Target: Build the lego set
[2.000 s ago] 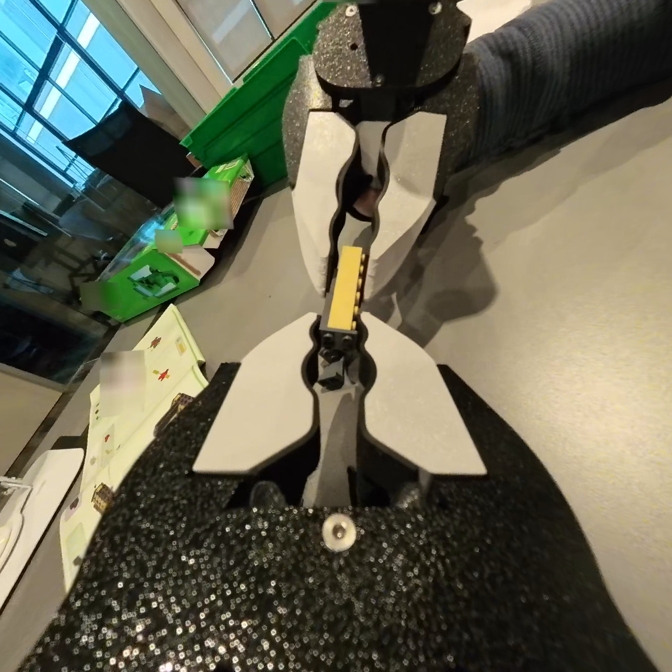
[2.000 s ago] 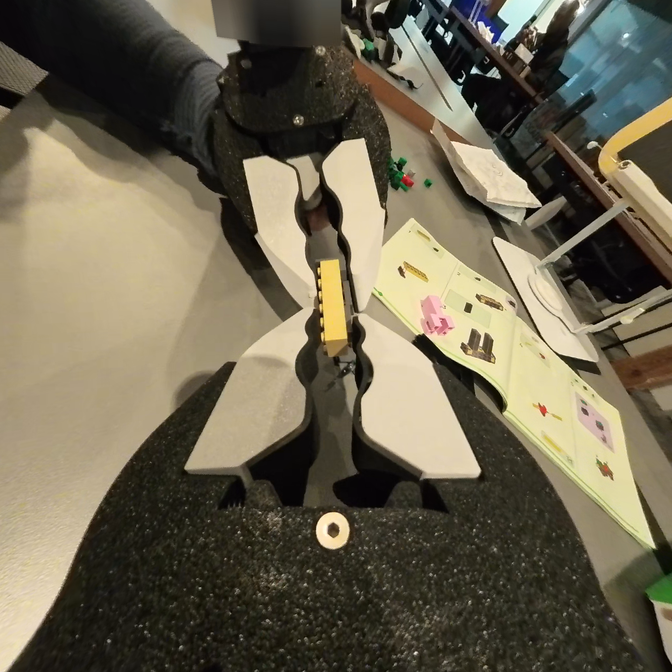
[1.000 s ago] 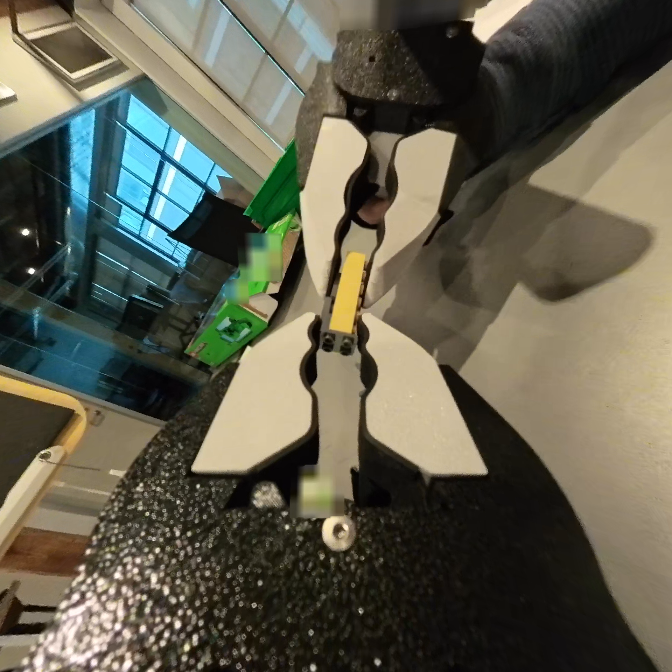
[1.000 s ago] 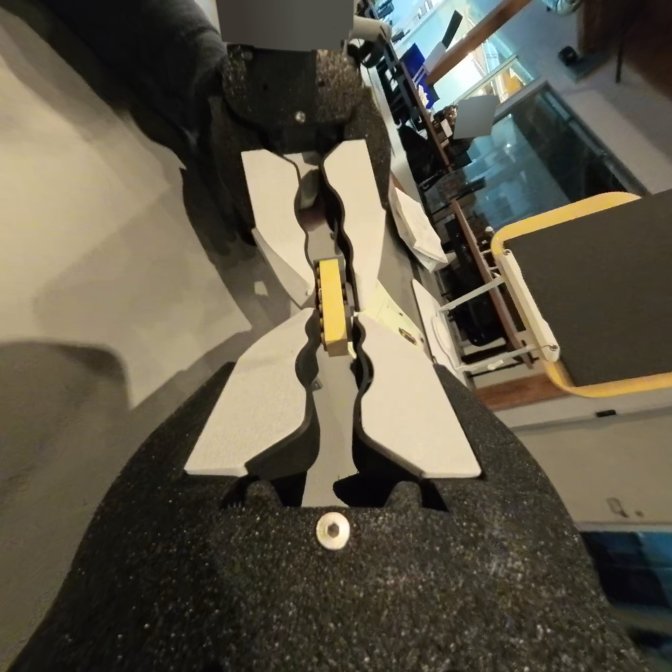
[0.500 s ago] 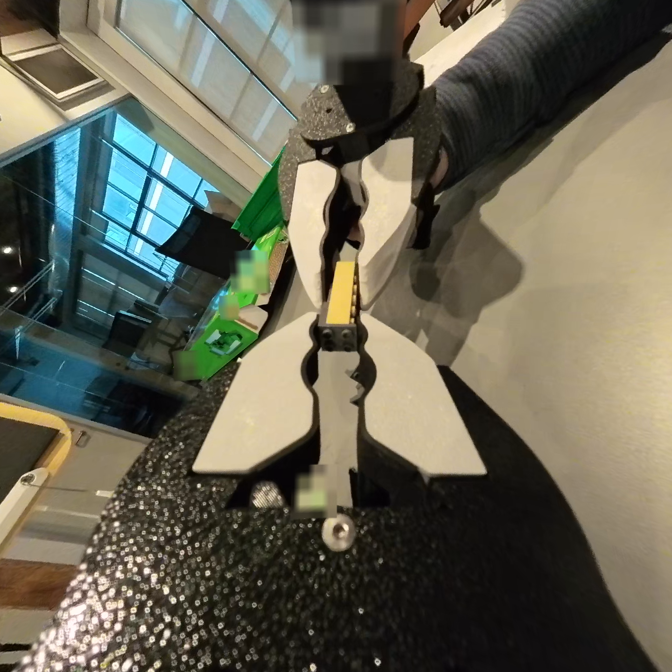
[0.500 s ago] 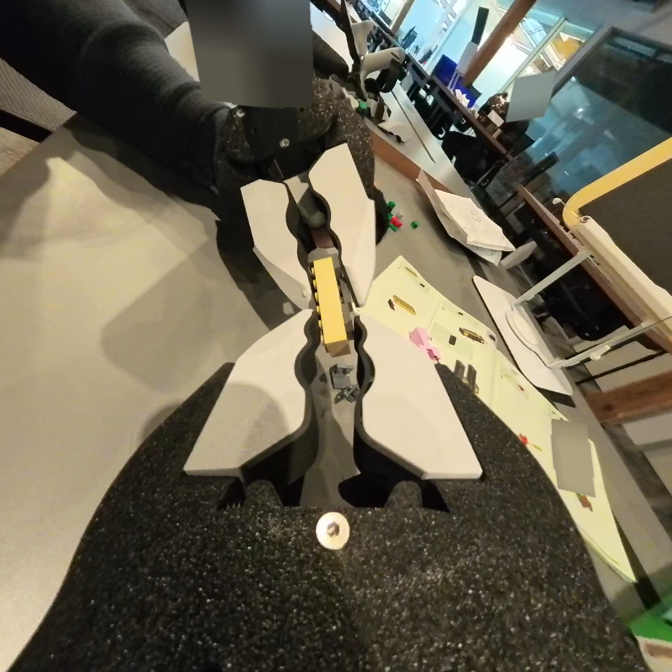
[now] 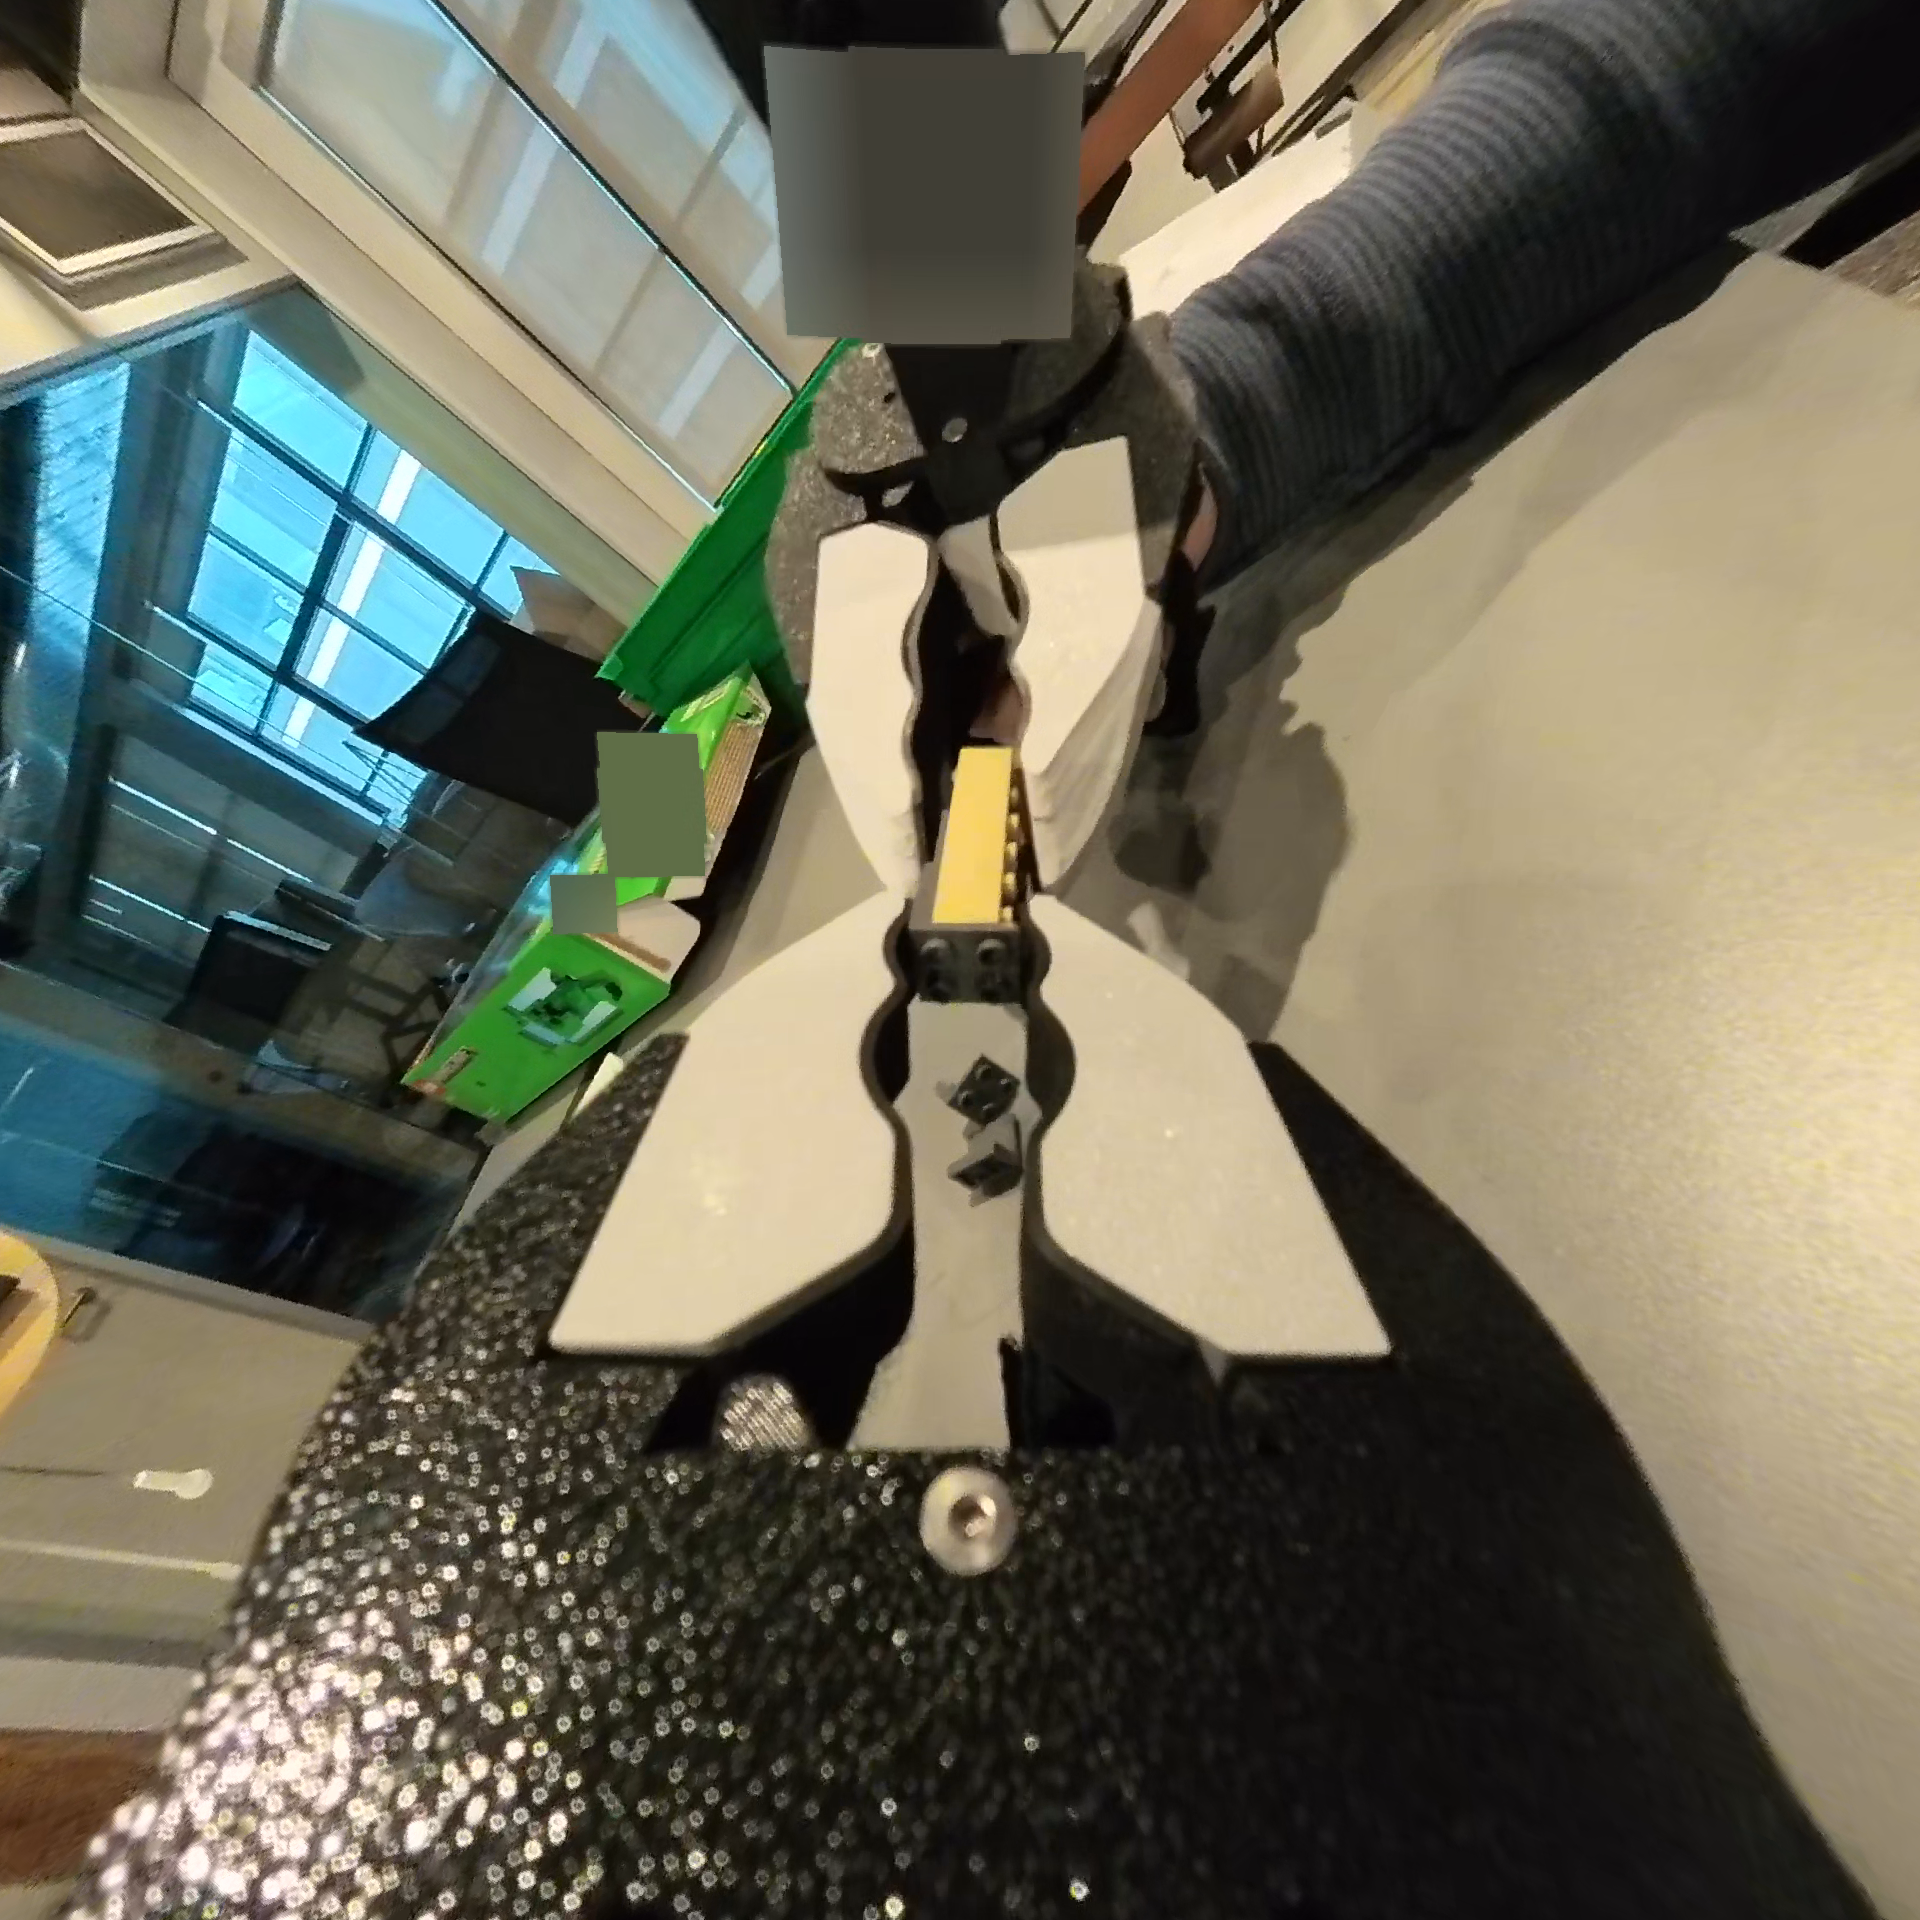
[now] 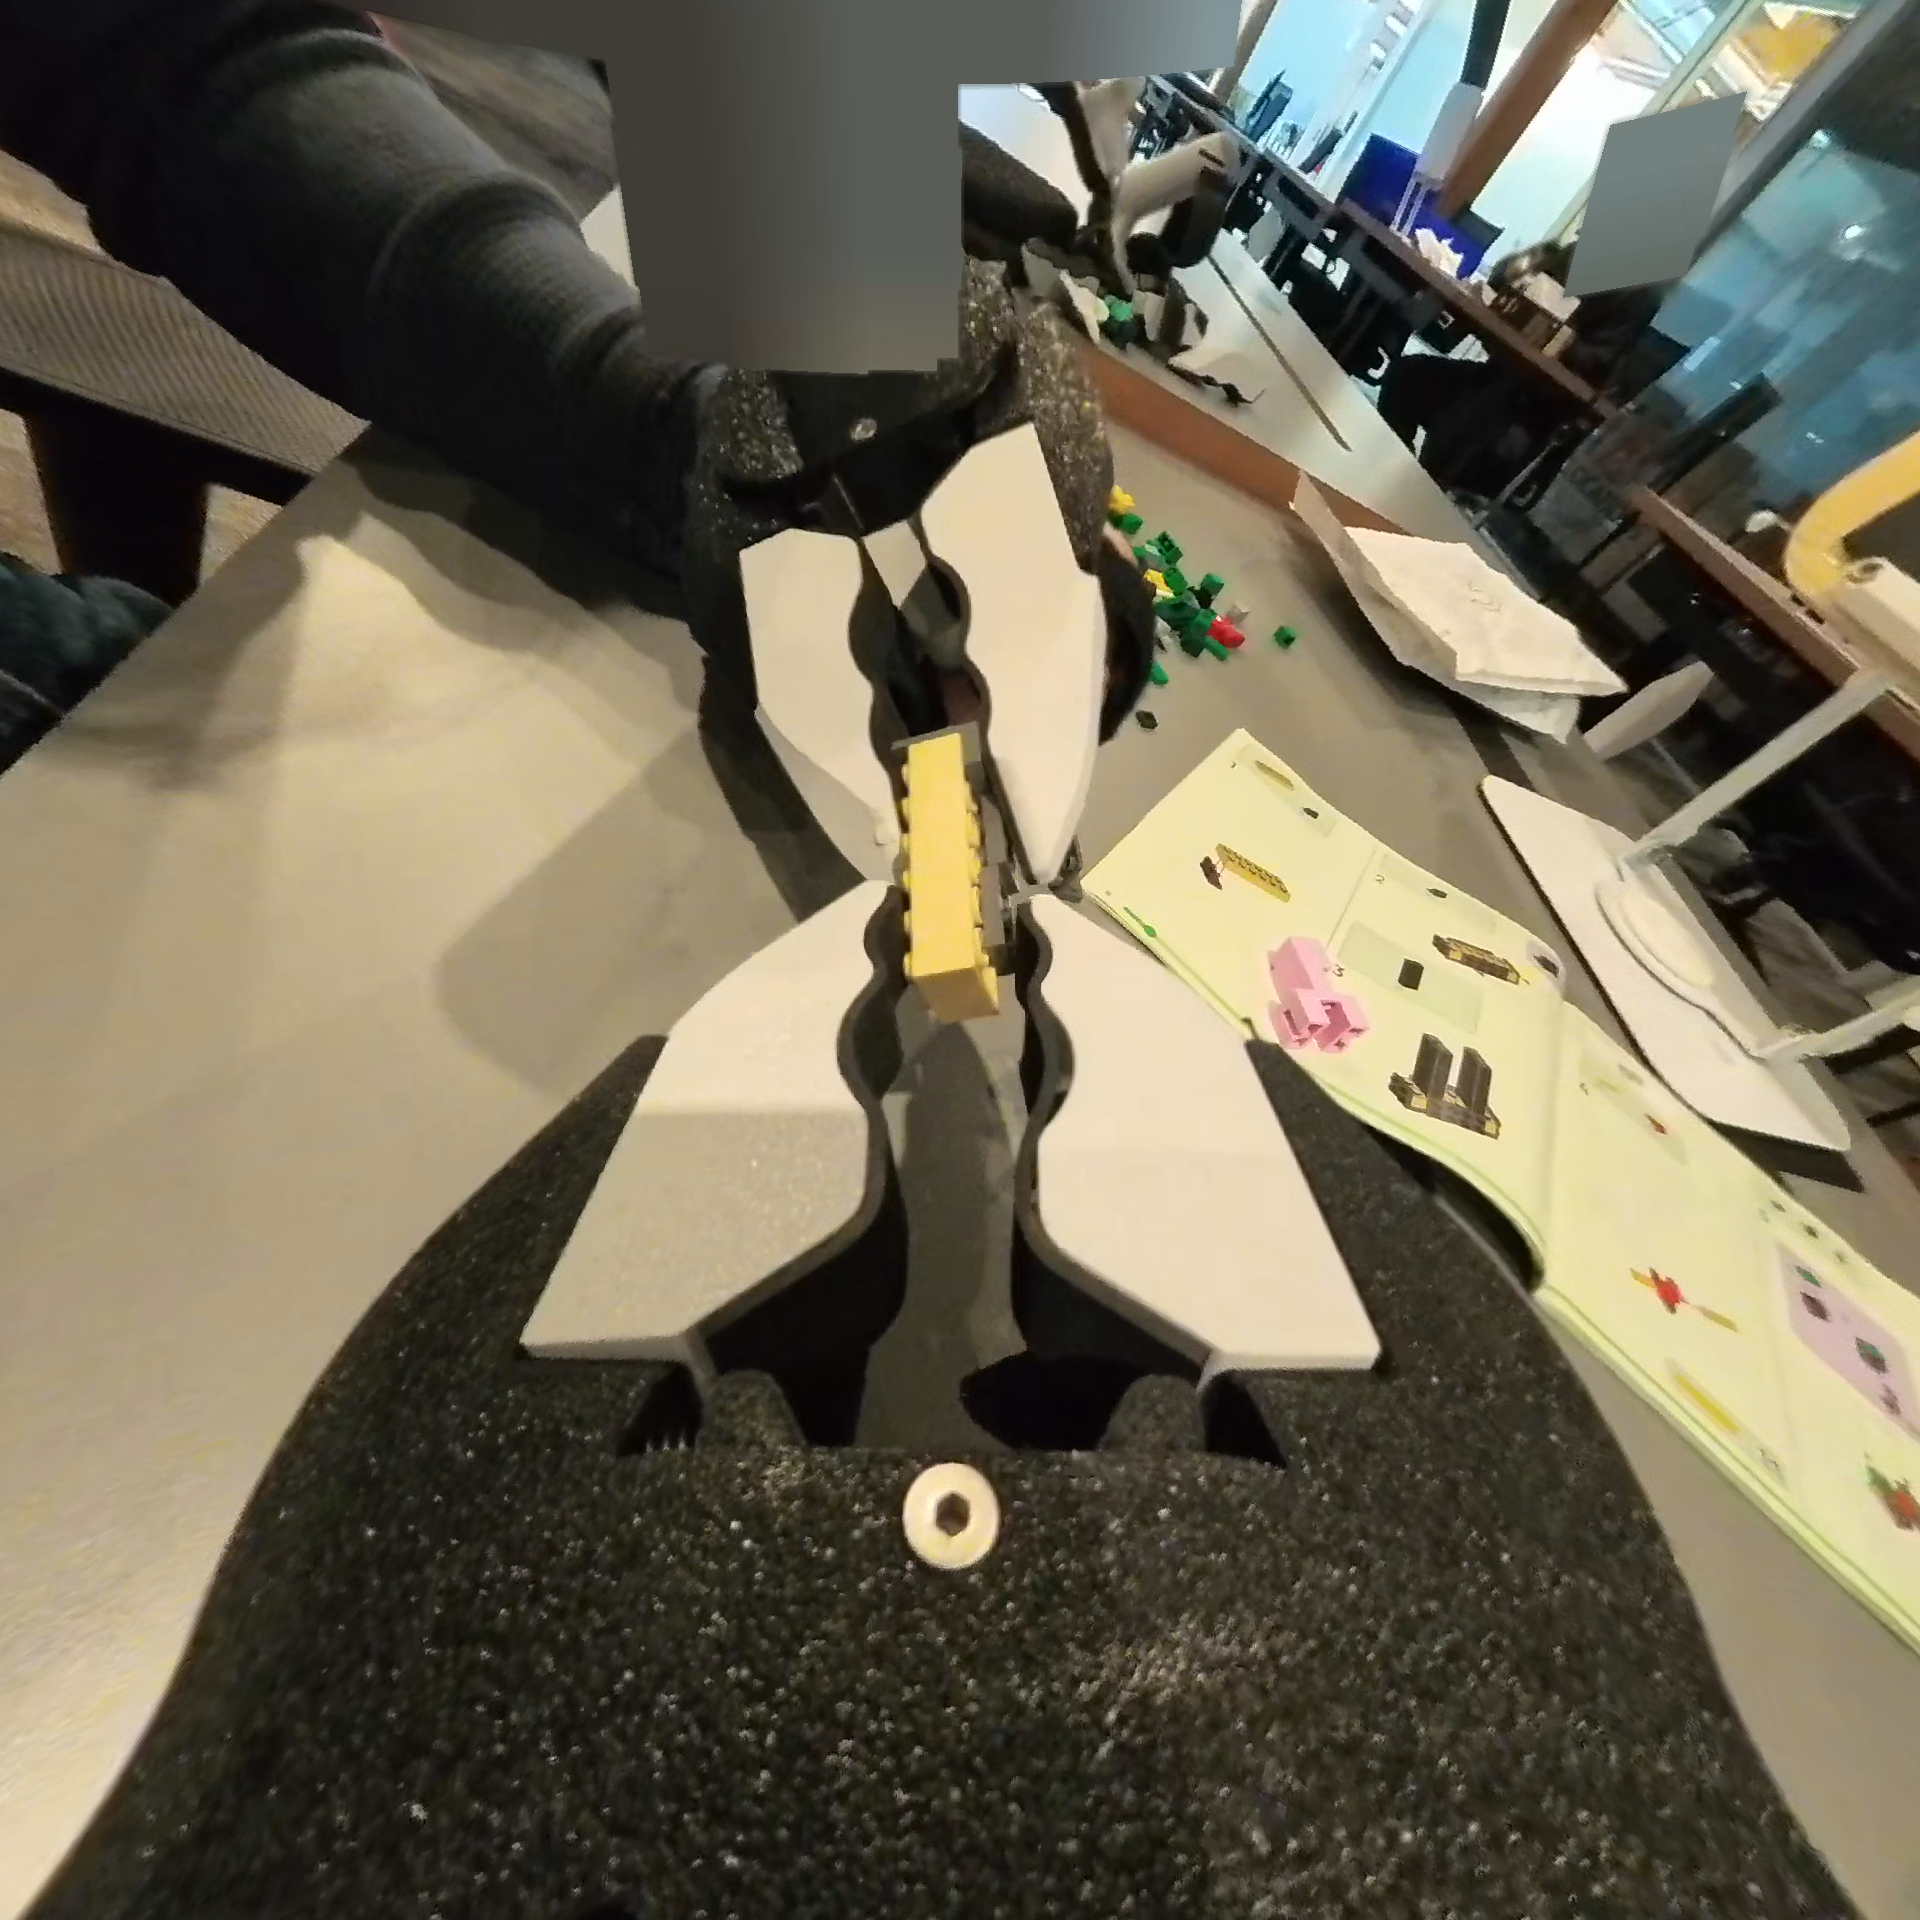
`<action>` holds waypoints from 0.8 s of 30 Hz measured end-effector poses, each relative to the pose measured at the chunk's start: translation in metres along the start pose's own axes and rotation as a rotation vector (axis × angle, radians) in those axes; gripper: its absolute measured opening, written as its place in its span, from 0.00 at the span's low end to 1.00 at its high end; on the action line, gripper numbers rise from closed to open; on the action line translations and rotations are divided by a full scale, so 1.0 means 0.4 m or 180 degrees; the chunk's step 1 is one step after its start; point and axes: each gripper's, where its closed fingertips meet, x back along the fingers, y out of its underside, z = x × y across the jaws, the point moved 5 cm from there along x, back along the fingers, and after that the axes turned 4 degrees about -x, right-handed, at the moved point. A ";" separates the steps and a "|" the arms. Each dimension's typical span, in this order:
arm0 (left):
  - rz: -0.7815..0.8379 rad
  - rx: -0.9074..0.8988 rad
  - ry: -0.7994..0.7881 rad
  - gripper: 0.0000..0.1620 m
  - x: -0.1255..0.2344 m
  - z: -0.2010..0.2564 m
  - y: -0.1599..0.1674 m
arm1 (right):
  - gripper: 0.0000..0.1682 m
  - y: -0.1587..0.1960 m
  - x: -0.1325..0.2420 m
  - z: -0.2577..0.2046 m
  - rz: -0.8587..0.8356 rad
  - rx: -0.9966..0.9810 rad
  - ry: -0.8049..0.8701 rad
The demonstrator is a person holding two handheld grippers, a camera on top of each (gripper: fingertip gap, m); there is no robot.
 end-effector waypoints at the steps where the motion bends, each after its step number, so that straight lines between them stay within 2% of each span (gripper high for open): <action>1: 0.0011 0.0017 0.0008 0.10 0.000 0.000 -0.001 | 0.11 -0.001 0.001 -0.001 0.0000 0.0054 0.0013; 9: 0.0053 0.0067 -0.0060 0.10 0.004 -0.008 -0.003 | 0.10 -0.013 0.004 -0.001 -0.0027 0.0423 0.0217; 24: 0.0178 0.0314 0.0077 0.10 0.011 -0.013 -0.007 | 0.10 -0.022 0.005 -0.009 0.0111 0.0610 0.0294</action>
